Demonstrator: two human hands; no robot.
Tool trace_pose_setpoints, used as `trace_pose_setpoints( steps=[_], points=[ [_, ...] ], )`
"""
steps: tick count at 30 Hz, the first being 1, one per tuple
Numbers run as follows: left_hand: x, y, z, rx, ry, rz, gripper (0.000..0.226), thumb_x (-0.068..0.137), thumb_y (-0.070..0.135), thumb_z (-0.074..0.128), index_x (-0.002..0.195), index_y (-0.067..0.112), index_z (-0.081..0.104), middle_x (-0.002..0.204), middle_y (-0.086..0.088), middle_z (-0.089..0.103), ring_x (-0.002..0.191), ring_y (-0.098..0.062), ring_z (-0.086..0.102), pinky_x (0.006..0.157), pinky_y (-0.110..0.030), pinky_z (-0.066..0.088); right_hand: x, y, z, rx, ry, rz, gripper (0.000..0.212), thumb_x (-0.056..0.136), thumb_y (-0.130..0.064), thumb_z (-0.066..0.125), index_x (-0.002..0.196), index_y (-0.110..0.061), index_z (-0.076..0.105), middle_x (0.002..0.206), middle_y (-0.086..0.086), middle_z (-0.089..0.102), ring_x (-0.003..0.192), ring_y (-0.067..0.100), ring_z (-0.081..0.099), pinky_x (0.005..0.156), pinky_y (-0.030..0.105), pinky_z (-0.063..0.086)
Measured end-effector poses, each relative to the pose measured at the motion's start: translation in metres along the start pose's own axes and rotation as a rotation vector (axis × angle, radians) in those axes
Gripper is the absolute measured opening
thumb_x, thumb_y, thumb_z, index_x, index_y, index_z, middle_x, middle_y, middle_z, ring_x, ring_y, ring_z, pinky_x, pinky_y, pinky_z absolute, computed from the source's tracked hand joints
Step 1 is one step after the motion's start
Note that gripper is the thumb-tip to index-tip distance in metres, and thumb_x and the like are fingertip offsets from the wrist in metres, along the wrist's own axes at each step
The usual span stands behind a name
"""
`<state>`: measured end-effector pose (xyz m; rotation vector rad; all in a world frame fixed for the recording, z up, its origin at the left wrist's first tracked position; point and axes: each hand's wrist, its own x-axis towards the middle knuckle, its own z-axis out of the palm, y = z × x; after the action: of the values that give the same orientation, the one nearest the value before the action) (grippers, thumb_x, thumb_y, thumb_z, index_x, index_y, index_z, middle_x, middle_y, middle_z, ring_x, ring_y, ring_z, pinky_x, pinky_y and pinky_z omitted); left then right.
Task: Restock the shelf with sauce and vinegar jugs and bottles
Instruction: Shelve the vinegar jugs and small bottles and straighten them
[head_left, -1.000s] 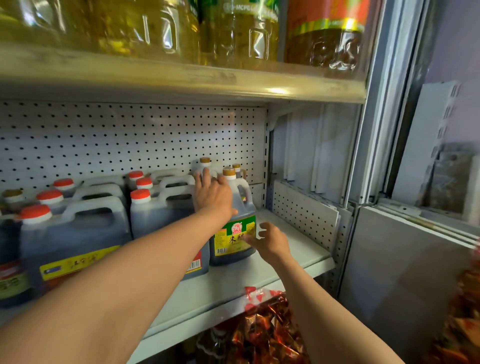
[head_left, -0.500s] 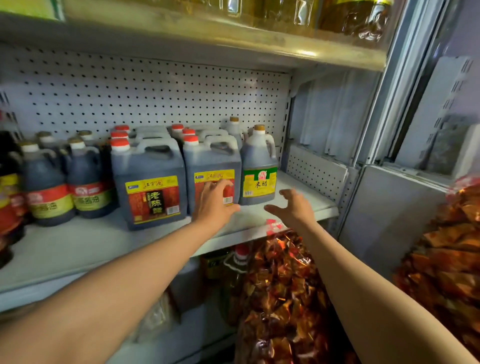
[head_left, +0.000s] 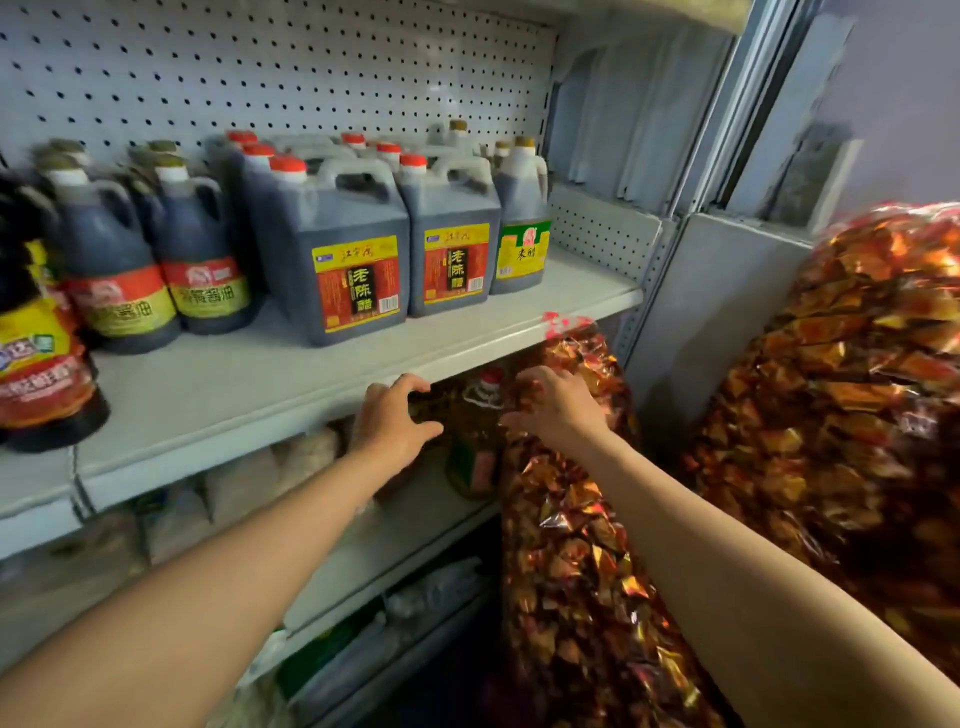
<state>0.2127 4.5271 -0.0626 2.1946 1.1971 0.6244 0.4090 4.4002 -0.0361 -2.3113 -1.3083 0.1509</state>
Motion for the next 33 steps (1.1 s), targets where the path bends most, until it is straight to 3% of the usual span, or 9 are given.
trace_pose_setpoints(
  steps=[4, 7, 12, 17, 21, 26, 31, 33],
  points=[
    [-0.041, -0.046, 0.002, 0.073, -0.107, -0.041, 0.056, 0.078, 0.035, 0.082, 0.127, 0.034, 0.056, 0.129, -0.01, 0.05, 0.116, -0.03, 0.055, 0.096, -0.035, 0.045, -0.051, -0.004, 0.041, -0.061, -0.092, 0.036, 0.072, 0.076, -0.053, 0.079, 0.138, -0.025, 0.054, 0.129, 0.009, 0.059, 0.122, 0.03, 0.051, 0.097, 0.037, 0.047],
    [-0.074, -0.078, 0.01, 0.052, -0.179, -0.101, 0.056, 0.078, 0.035, 0.081, 0.129, 0.033, 0.056, 0.125, -0.011, 0.05, 0.113, -0.031, 0.055, 0.095, -0.036, 0.047, -0.087, 0.0, 0.072, -0.089, -0.166, 0.092, 0.074, 0.076, -0.055, 0.078, 0.139, -0.026, 0.051, 0.128, 0.009, 0.057, 0.122, 0.031, 0.048, 0.091, 0.035, 0.044],
    [-0.118, -0.126, 0.041, 0.096, -0.318, -0.174, 0.059, 0.081, 0.039, 0.078, 0.133, 0.032, 0.052, 0.132, -0.013, 0.048, 0.123, -0.034, 0.048, 0.097, -0.038, 0.043, -0.136, 0.016, 0.124, -0.067, -0.295, 0.15, 0.072, 0.077, -0.055, 0.078, 0.139, -0.026, 0.053, 0.135, 0.009, 0.055, 0.125, 0.031, 0.046, 0.096, 0.037, 0.044],
    [-0.159, -0.163, 0.085, 0.107, -0.401, -0.294, 0.057, 0.081, 0.043, 0.078, 0.131, 0.034, 0.053, 0.128, -0.009, 0.047, 0.12, -0.032, 0.051, 0.095, -0.036, 0.042, -0.18, 0.042, 0.182, 0.032, -0.433, 0.227, 0.064, 0.081, -0.053, 0.077, 0.135, -0.025, 0.057, 0.13, 0.009, 0.058, 0.124, 0.029, 0.05, 0.099, 0.036, 0.046],
    [-0.194, -0.2, 0.141, 0.096, -0.495, -0.384, 0.053, 0.08, 0.046, 0.078, 0.127, 0.035, 0.055, 0.131, -0.008, 0.051, 0.119, -0.03, 0.053, 0.085, -0.031, 0.04, -0.224, 0.075, 0.242, 0.157, -0.503, 0.338, 0.056, 0.083, -0.054, 0.075, 0.127, -0.022, 0.065, 0.119, 0.004, 0.068, 0.115, 0.024, 0.06, 0.097, 0.034, 0.049],
    [-0.242, -0.265, 0.23, 0.014, -0.643, -0.515, 0.049, 0.081, 0.05, 0.076, 0.124, 0.035, 0.056, 0.134, -0.007, 0.055, 0.121, -0.028, 0.055, 0.095, -0.041, 0.049, -0.285, 0.139, 0.333, 0.289, -0.57, 0.616, 0.047, 0.087, -0.051, 0.071, 0.123, -0.02, 0.069, 0.124, 0.0, 0.068, 0.118, 0.019, 0.06, 0.096, 0.028, 0.045],
    [-0.292, -0.34, 0.319, -0.087, -0.723, -0.609, 0.043, 0.08, 0.054, 0.074, 0.116, 0.041, 0.057, 0.132, -0.002, 0.056, 0.123, -0.024, 0.055, 0.098, -0.039, 0.047, -0.338, 0.201, 0.433, 0.358, -0.597, 0.821, 0.039, 0.09, -0.043, 0.071, 0.118, -0.015, 0.071, 0.115, 0.002, 0.07, 0.112, 0.02, 0.063, 0.073, 0.012, 0.033],
    [-0.308, -0.369, 0.354, -0.106, -0.749, -0.626, 0.043, 0.08, 0.055, 0.074, 0.116, 0.04, 0.058, 0.126, 0.002, 0.059, 0.12, -0.021, 0.058, 0.094, -0.036, 0.048, -0.355, 0.222, 0.478, 0.378, -0.614, 0.86, 0.037, 0.092, -0.04, 0.07, 0.119, -0.015, 0.07, 0.119, 0.003, 0.068, 0.114, 0.021, 0.062, 0.081, 0.015, 0.037]
  ],
)
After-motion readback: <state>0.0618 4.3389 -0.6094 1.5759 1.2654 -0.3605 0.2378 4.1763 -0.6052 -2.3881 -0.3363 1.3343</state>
